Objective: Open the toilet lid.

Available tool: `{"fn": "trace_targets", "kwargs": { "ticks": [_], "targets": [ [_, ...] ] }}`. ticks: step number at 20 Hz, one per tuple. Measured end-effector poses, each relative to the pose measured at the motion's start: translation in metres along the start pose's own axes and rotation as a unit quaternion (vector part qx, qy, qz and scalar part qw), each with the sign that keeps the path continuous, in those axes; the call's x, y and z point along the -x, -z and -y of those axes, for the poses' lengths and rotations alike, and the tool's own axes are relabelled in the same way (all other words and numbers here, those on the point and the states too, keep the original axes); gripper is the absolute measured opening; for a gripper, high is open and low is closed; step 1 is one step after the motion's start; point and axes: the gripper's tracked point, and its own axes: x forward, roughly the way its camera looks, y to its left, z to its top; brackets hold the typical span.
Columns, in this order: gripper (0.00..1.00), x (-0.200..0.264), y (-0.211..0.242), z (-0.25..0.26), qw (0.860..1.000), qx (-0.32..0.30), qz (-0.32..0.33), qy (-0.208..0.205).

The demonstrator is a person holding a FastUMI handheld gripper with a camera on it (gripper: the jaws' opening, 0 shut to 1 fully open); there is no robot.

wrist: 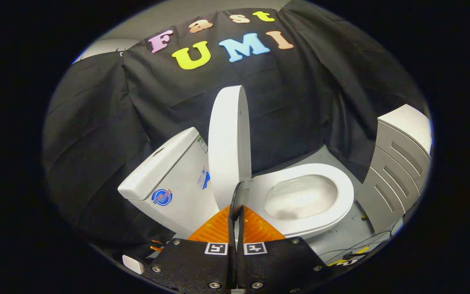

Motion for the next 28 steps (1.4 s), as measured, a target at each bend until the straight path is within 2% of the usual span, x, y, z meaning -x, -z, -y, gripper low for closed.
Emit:
{"fn": "trace_targets", "kwargs": {
  "ticks": [12,28],
  "targets": [
    [0.00,-0.011,0.000,-0.052,0.996,0.075,0.030,-0.028],
    [0.00,-0.033,0.020,-0.112,0.989,0.106,0.023,-0.104]
  ]
}}
